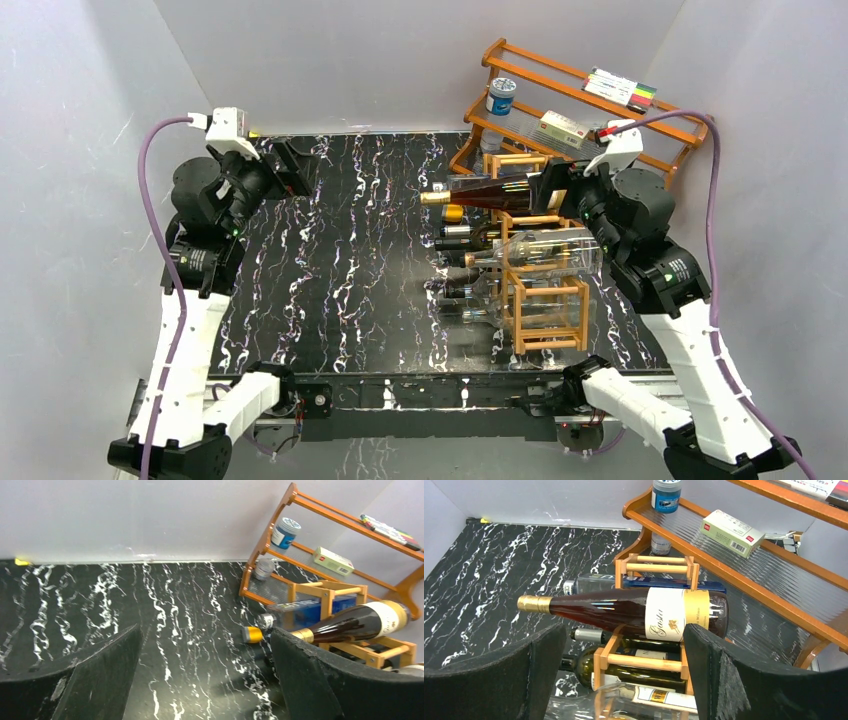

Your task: Take the wine bottle off the wine rack

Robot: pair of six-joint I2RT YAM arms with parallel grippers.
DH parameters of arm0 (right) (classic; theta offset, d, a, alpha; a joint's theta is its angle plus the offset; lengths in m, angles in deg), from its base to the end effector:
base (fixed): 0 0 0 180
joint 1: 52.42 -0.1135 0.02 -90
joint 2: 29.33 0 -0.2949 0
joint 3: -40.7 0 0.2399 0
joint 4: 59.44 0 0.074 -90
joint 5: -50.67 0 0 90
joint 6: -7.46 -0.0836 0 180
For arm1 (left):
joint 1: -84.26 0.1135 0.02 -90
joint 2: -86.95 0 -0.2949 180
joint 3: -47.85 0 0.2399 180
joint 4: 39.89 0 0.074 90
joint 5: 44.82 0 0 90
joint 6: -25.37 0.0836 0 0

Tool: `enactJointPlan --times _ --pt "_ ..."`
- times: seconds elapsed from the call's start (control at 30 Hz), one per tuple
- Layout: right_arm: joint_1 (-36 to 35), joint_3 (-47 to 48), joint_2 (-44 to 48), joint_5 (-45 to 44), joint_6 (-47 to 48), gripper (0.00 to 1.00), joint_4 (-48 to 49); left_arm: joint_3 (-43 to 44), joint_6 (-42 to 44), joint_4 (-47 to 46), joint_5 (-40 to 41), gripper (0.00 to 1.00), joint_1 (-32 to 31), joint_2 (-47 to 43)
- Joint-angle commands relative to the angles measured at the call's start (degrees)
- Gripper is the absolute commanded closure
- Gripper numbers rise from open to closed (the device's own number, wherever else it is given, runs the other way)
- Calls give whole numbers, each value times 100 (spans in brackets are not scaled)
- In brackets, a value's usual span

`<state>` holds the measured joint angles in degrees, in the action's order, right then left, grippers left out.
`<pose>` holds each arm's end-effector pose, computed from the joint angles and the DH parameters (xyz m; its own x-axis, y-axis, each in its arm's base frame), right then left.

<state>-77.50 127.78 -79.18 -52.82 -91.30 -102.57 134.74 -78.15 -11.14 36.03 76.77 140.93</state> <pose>0.1671 0.0567 0.4681 -0.1228 0.1060 -0.9868 -0.1855 0.9743 0.1278 0.2006 -0.0398 0.4937 0.0031 -0.2332 -0.9724 0.2948 0.9294 -0.2220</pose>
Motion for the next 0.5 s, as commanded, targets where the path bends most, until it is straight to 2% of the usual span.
enactJointPlan --times 0.0,0.3,0.47 --pt "-339 642 -147 -724 -274 2 -174 286 -659 265 -581 2 126 94" --pt "-771 1169 -324 -1499 -579 2 -611 182 -1374 624 -1022 2 264 105" --pt "-864 1180 -282 -1629 -709 2 -732 -70 -1732 516 -1742 2 301 114"
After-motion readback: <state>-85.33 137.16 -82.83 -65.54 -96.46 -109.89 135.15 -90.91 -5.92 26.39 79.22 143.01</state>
